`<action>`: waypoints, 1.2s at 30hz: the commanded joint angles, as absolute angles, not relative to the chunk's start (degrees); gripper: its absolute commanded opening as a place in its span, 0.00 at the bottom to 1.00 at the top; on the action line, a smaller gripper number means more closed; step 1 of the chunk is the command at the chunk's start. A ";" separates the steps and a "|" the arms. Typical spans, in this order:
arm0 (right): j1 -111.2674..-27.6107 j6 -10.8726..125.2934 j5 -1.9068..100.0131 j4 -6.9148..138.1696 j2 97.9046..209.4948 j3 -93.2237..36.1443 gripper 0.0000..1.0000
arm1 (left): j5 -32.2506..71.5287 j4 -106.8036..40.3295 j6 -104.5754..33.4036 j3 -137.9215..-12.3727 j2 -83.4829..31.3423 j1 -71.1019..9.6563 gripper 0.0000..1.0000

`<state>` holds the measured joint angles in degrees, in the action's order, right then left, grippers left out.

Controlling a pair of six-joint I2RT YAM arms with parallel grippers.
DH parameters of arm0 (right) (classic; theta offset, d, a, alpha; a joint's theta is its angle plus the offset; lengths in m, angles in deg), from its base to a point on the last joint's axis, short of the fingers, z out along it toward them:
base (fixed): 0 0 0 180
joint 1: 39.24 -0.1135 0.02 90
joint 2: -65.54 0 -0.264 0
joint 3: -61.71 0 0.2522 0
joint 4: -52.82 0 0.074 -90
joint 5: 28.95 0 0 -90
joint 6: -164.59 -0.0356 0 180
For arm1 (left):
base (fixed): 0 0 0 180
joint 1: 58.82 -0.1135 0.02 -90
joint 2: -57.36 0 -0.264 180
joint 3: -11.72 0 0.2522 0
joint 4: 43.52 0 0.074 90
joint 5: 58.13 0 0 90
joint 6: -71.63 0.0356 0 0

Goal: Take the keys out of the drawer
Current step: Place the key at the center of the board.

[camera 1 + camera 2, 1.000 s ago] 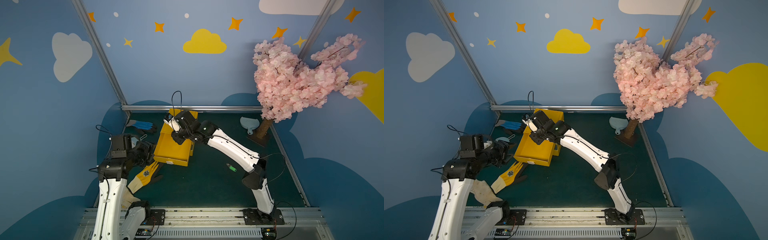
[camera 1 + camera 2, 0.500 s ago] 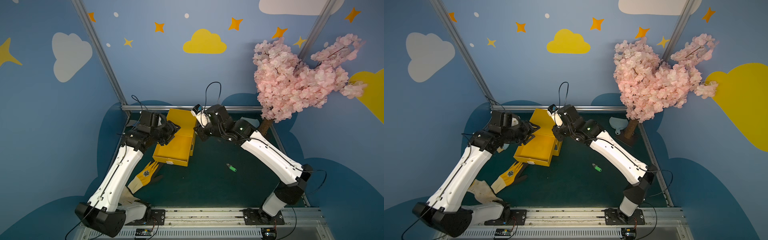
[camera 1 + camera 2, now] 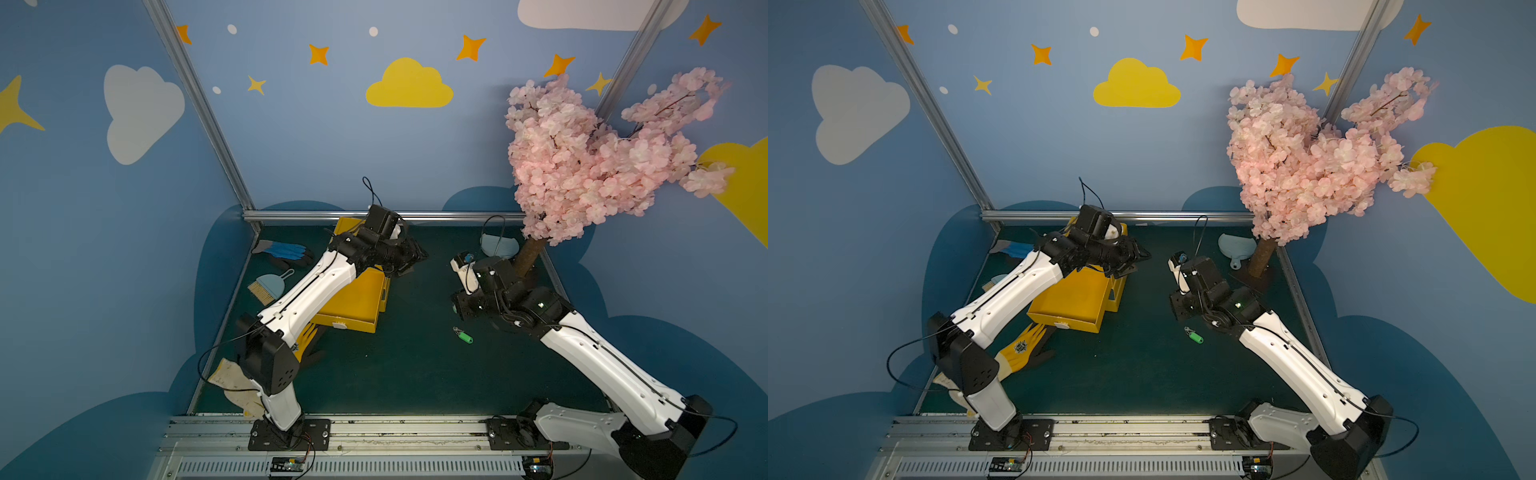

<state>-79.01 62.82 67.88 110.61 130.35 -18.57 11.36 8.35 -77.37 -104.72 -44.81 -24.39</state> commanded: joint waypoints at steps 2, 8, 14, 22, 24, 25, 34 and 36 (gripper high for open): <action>-75.77 57.98 66.80 111.30 126.70 -12.44 0.11 | 6.29 11.12 -74.88 -111.15 -50.41 -23.18 0.61; -70.68 54.95 63.70 109.40 125.47 -4.90 0.10 | 3.89 19.50 -72.69 -120.68 -57.44 -21.07 0.62; -66.51 53.92 60.93 104.09 128.96 0.34 0.11 | 6.02 20.08 -73.73 -119.28 -55.98 -20.63 0.62; -63.94 54.65 59.56 106.05 135.89 -2.73 0.35 | 7.30 19.20 -74.84 -115.38 -52.38 -20.50 0.62; -63.84 54.41 58.56 110.00 137.28 -6.51 0.43 | 7.98 19.20 -74.63 -114.50 -51.12 -20.50 0.62; -63.85 55.56 57.72 112.25 137.85 -8.84 0.43 | 8.62 19.16 -74.46 -114.06 -50.41 -20.51 0.62; -64.08 53.67 46.51 125.80 142.84 -29.16 0.41 | 22.07 20.06 -69.98 -104.29 -34.90 -20.77 0.60; -64.65 51.77 43.92 125.34 143.85 -32.80 0.37 | 25.57 19.84 -69.71 -99.00 -28.28 -20.77 0.57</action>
